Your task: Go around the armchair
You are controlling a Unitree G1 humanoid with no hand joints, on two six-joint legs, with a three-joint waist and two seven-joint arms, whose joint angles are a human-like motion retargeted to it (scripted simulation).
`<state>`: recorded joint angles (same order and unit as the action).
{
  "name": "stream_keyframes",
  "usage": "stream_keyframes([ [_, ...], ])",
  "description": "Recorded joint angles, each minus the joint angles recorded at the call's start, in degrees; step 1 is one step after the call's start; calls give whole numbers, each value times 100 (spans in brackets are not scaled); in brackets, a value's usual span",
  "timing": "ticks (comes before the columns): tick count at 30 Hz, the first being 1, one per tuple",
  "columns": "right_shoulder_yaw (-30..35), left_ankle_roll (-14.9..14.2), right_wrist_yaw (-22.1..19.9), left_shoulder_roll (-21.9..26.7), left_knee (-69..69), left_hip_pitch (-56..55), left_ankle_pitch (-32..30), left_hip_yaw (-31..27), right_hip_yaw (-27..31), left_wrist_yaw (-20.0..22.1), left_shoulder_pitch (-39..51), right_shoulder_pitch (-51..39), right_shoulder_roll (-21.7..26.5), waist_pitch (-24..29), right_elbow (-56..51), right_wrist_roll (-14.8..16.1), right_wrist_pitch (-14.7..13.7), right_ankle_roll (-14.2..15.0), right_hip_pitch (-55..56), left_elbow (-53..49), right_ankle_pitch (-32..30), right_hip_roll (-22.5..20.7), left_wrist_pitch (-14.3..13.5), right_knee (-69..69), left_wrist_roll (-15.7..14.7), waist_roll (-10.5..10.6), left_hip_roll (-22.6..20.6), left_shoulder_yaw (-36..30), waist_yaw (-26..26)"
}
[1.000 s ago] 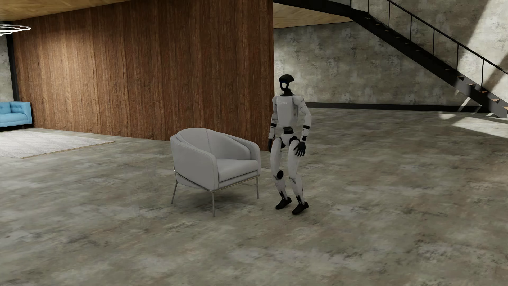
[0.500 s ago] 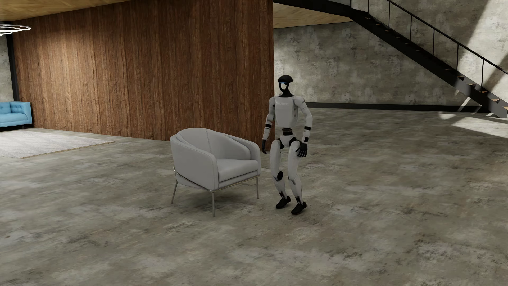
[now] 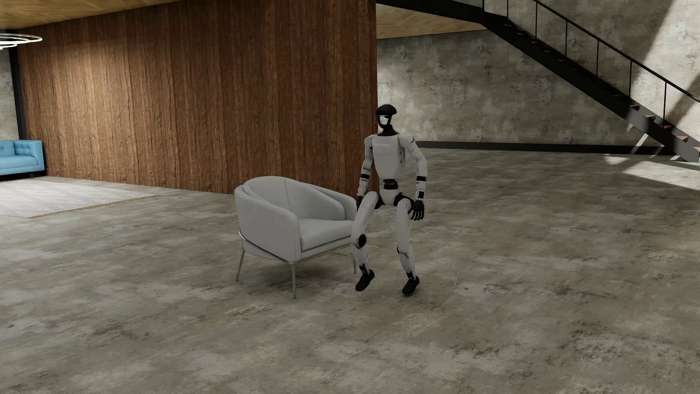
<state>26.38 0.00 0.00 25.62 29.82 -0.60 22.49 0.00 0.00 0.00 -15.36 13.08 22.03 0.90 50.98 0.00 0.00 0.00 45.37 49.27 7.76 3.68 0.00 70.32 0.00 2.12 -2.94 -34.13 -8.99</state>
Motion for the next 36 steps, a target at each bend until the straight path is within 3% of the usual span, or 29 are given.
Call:
stream_keyframes([
  [4,323,0,0,-60,-60,420,-28,0,0,0,208,139,6,15,359,0,0,0,-340,-50,-832,14,0,-2307,0,-67,74,-89,-275],
  [8,348,0,0,-240,-13,657,-181,0,0,0,211,377,13,-247,472,0,0,0,-1308,-359,-665,182,0,-4293,0,-168,120,-211,-469],
  [11,534,0,0,-493,208,872,-787,0,0,0,6,418,-23,-413,789,0,0,0,-1465,-434,-1200,1,0,-4057,0,-68,334,-39,-115],
  [13,690,0,0,-654,1023,570,-1611,0,0,0,-147,194,14,-382,916,0,0,0,-1585,-255,-949,-261,0,-3689,0,102,517,-18,88],
  [14,17,0,0,-737,1790,51,-1772,0,0,0,-267,147,66,-444,649,0,0,0,-1685,-241,-678,-467,0,-3692,0,259,669,148,-33],
  [16,-228,0,0,-523,3423,-818,-1580,0,0,0,-220,4,165,-337,-248,0,0,0,-2254,-433,-234,-662,0,-3800,0,289,768,-152,-219],
  [19,-545,0,0,-211,4286,-1694,-1957,0,0,0,-18,-167,174,-304,-1455,0,0,0,-3025,-470,-42,-869,0,-3925,0,44,935,117,292],
  [22,-660,0,0,-19,3255,-2457,-3150,0,0,0,85,-425,126,-224,-2082,0,0,0,-3590,-355,156,-948,0,-3946,0,-190,847,905,589],
  [23,-646,0,0,44,2683,-2628,-3277,0,0,0,128,-462,129,-191,-2234,0,0,0,-3790,-336,239,-942,0,-3968,0,-234,787,990,621],
  [26,-470,0,0,144,939,-2789,-2489,0,0,0,192,-385,198,-152,-2300,0,0,0,-4350,-322,475,-818,0,-4036,0,-297,662,839,808],
  [29,-224,0,0,44,-215,-2542,-1350,0,0,0,28,-229,149,-184,-1321,0,0,0,-4727,-332,677,-629,0,-3999,0,-359,600,792,1081],
  [32,-124,0,0,-210,-46,-2398,-1418,0,0,0,-234,36,92,-311,106,0,0,0,-4910,-176,605,-422,0,-3845,0,-352,460,669,1177],
  [34,-210,0,0,-409,390,-2466,-1765,0,0,0,-326,286,77,-410,853,0,0,0,-4835,133,-101,-294,0,-3561,0,-379,317,362,960],
  [36,-266,0,0,-526,345,-2222,-1688,0,0,0,-358,543,93,-485,1178,0,0,0,-4265,347,-1452,-148,0,-2624,0,-447,221,-49,733],
])
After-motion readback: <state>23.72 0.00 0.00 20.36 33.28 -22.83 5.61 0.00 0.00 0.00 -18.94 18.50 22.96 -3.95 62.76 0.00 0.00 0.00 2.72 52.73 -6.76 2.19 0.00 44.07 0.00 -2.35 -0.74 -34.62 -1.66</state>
